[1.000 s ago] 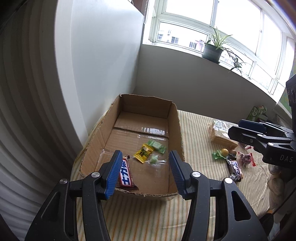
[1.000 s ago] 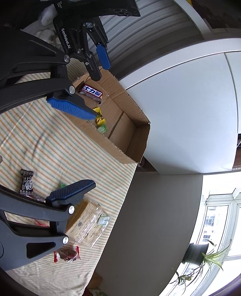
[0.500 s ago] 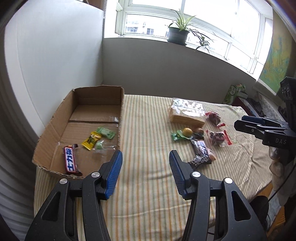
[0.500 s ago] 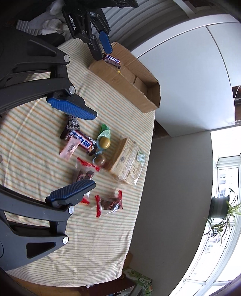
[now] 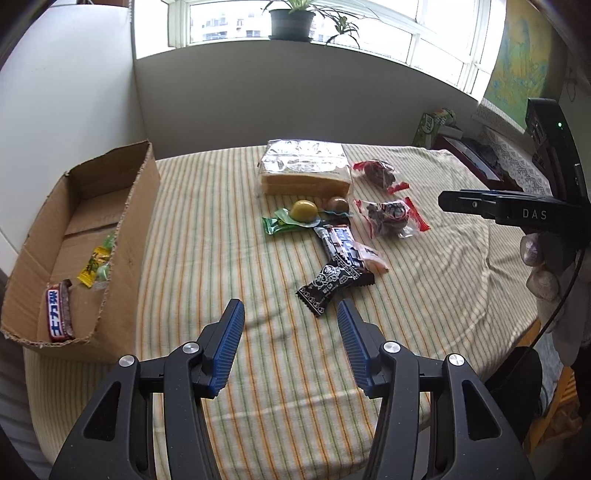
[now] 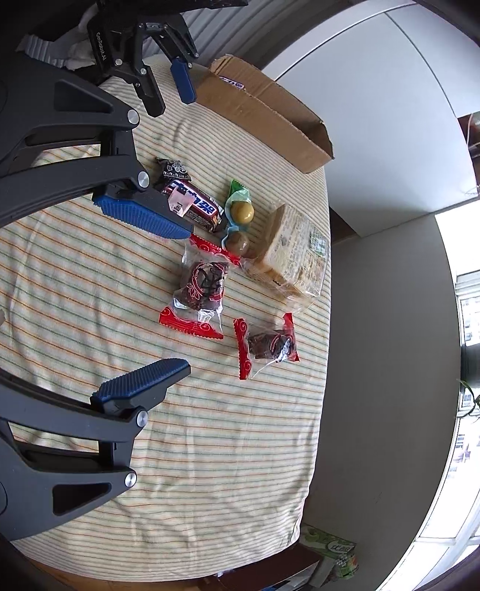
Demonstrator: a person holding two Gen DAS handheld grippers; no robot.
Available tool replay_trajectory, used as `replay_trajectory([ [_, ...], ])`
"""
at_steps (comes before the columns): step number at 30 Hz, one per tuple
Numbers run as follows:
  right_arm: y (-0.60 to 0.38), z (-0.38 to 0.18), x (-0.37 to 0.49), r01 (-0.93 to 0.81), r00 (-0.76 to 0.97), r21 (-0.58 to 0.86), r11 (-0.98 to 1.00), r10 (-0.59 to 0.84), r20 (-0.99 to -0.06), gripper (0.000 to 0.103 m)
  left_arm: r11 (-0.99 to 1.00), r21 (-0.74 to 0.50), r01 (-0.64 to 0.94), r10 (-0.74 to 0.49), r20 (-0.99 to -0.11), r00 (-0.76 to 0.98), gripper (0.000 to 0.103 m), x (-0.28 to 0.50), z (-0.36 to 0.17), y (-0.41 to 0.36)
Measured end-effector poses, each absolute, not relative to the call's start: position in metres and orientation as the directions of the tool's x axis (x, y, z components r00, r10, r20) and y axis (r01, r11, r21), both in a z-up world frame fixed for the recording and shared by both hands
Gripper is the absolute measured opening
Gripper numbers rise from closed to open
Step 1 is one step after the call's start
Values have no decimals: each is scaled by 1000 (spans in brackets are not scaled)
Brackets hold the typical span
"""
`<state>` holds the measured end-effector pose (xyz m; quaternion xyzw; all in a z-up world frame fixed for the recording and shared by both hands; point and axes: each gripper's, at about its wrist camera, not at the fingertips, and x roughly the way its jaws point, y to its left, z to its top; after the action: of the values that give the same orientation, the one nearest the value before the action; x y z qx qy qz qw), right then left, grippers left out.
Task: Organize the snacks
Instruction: 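Move both open tools back over the remaining snacks, then grasp the black cookie packet with the left tool while the right tool grasps the red-wrapped pastry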
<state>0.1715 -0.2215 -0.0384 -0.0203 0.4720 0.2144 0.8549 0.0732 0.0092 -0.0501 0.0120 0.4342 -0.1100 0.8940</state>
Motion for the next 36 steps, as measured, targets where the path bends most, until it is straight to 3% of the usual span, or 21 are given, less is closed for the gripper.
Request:
replay_trajectory([
  [15, -173, -56, 229, -559, 243, 286, 778, 484, -841, 70, 972, -67, 225, -188, -799, 572, 52, 91, -61, 3],
  [24, -168, -80, 247, -543, 129, 350, 764, 487, -864, 70, 962, -47, 270, -195, -811, 551, 52, 98, -67, -6],
  [36, -171, -81, 222, -585, 155, 259, 768, 419, -894, 70, 929, 22, 369, -179, -847, 501, 52, 125, -89, -29],
])
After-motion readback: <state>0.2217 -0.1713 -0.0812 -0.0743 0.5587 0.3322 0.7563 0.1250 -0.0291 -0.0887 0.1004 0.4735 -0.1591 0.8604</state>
